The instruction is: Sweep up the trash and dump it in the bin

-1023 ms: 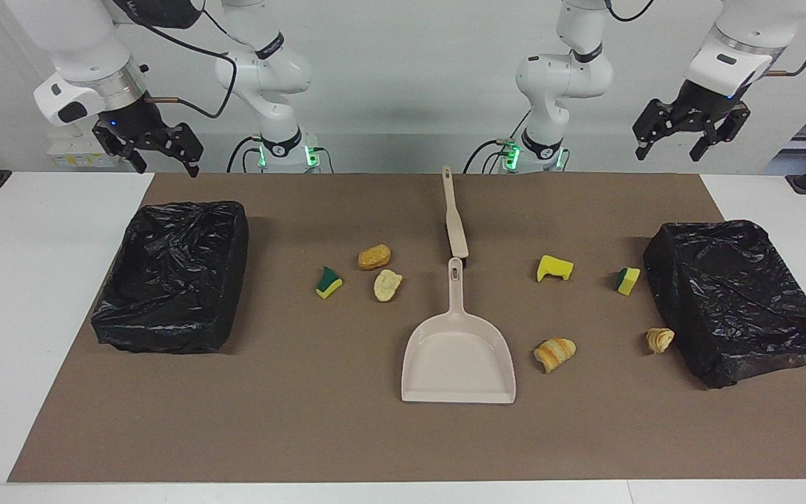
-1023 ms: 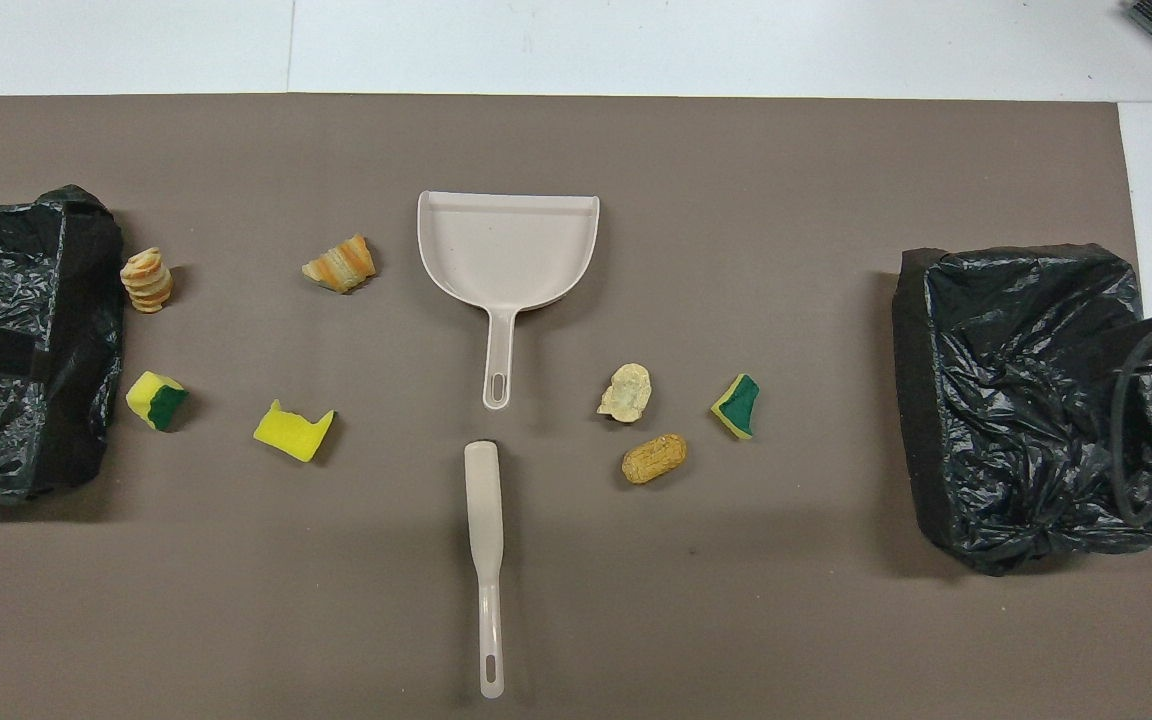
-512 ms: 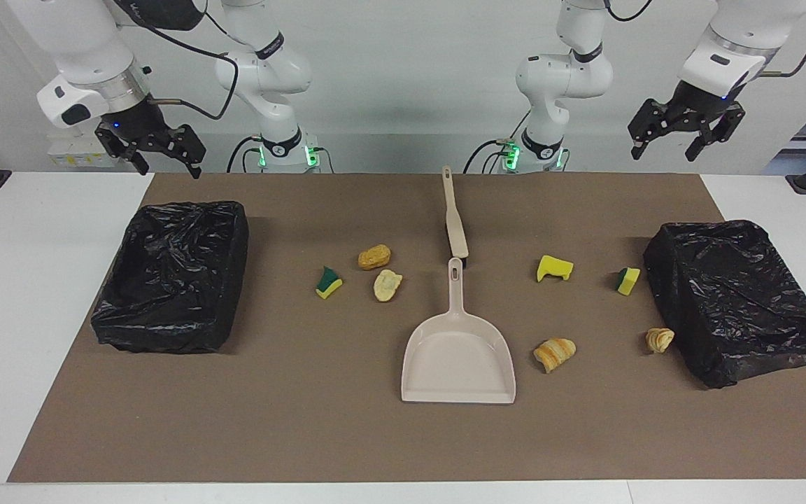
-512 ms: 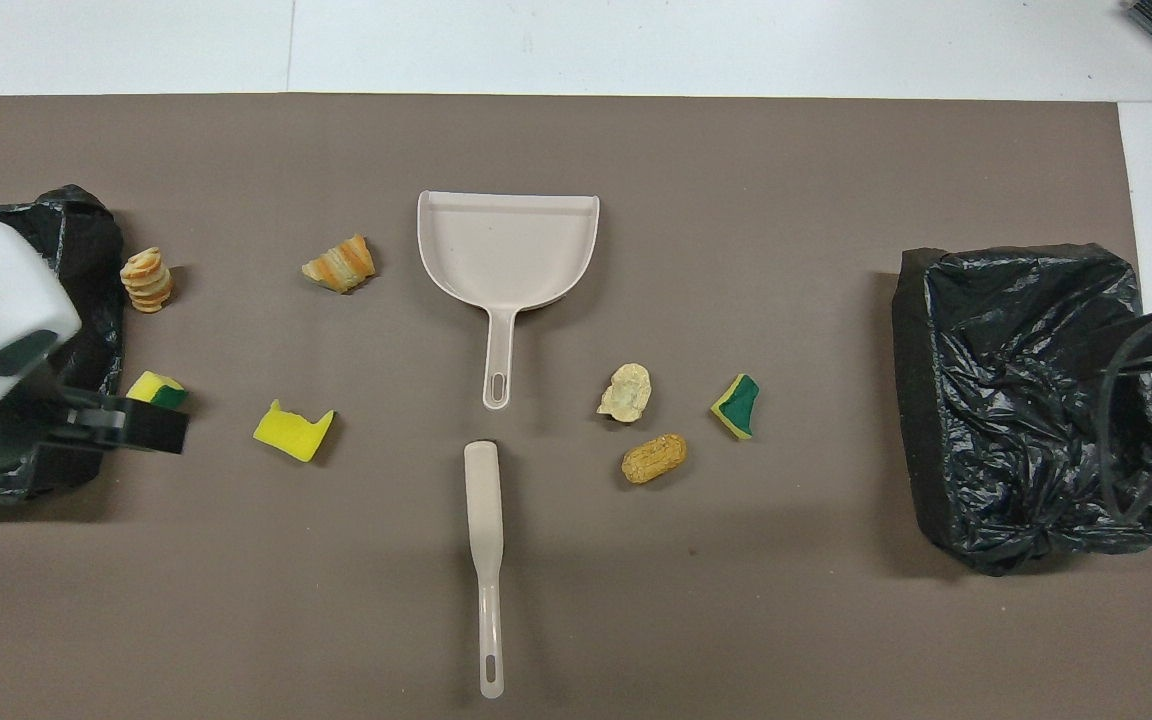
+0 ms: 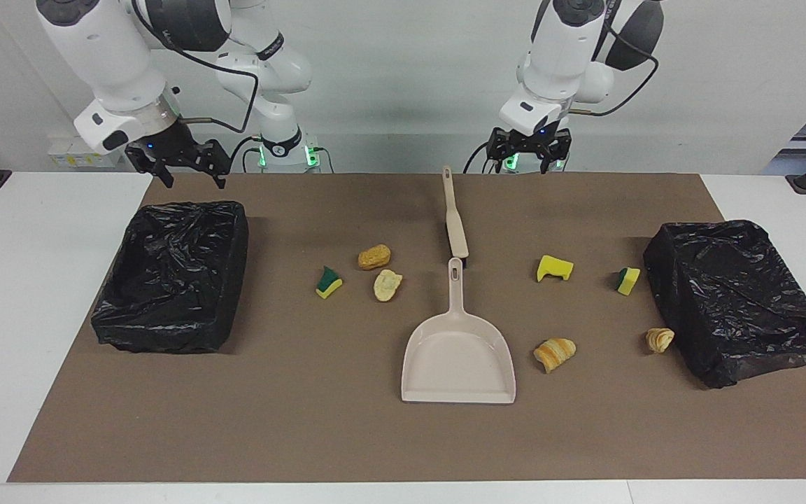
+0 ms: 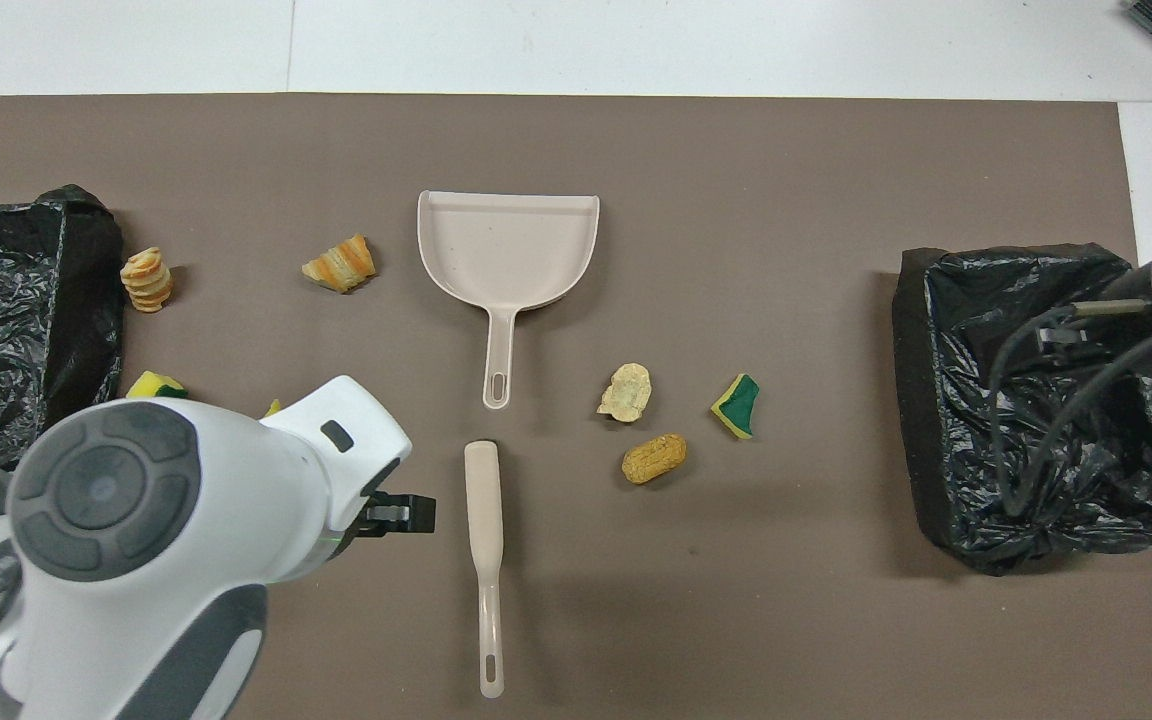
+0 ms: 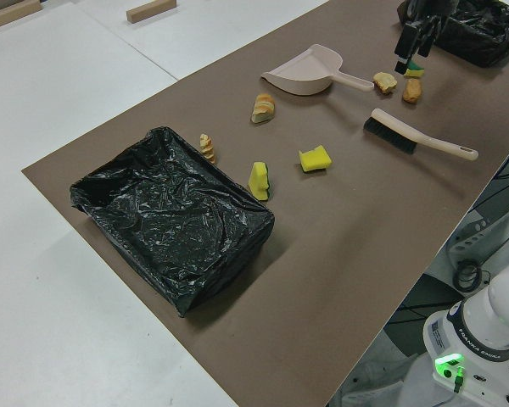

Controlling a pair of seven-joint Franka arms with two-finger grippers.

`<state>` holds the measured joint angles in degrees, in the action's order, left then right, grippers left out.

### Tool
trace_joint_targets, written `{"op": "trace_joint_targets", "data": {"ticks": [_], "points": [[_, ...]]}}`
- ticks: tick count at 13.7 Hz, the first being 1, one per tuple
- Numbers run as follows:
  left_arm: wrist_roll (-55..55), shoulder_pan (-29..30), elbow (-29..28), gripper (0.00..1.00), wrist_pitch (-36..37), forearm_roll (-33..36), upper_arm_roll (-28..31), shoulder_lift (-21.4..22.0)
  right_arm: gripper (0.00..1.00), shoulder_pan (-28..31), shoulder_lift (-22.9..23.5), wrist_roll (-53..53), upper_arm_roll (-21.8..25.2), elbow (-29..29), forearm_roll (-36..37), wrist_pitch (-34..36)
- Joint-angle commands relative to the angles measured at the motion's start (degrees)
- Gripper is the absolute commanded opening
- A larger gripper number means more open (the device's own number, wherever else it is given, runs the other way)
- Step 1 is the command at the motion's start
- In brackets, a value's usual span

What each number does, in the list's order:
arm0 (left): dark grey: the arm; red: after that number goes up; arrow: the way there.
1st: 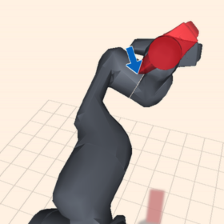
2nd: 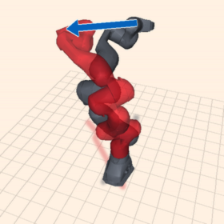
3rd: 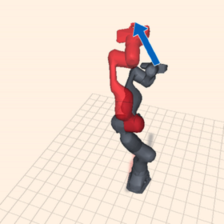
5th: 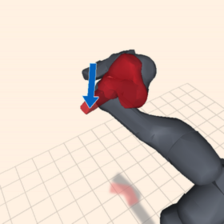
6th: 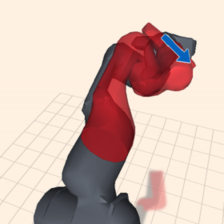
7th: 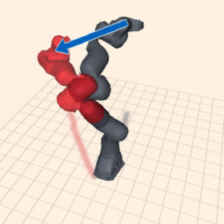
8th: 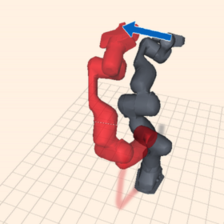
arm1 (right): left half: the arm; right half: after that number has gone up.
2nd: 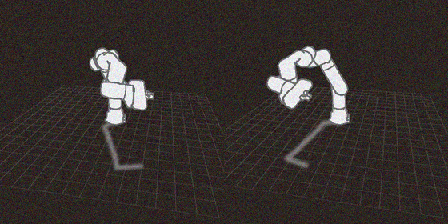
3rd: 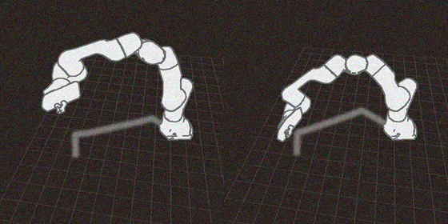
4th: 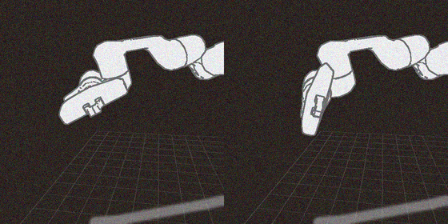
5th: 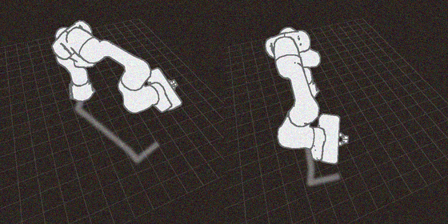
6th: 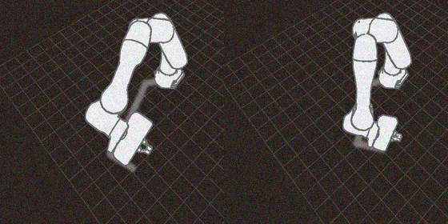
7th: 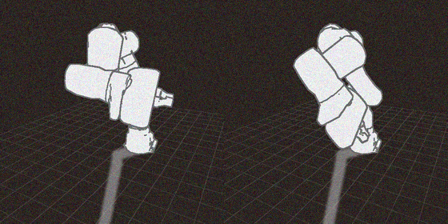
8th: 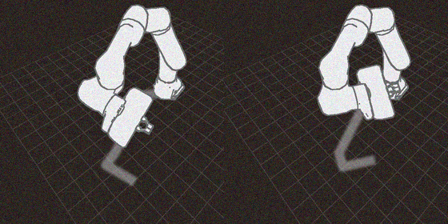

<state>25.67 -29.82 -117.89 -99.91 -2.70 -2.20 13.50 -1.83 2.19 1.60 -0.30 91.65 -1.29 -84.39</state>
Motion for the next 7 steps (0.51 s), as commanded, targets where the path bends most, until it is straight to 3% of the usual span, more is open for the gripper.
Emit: {"op": "trace_joint_targets", "data": {"ticks": [1,5,7], "points": [[1.5,-6.2,-8.4,1.0,-8.0,-0.6,1.1,2.2,1.0,-1.1,2.5,2.1,-0.2,-0.2,-3.2,-1.8],[8.9,-14.7,-17.9,1.0,-19.5,-0.6,1.1,-2.1,1.0,-8.9,7.5,10.1,-0.2,-0.2,-3.5,-7.0],[9.8,-17.7,-22.8,1.0,-24.4,-0.6,1.1,-2.3,1.0,-12.9,10.1,15.9,-0.2,-0.3,-3.5,-10.0]]}}
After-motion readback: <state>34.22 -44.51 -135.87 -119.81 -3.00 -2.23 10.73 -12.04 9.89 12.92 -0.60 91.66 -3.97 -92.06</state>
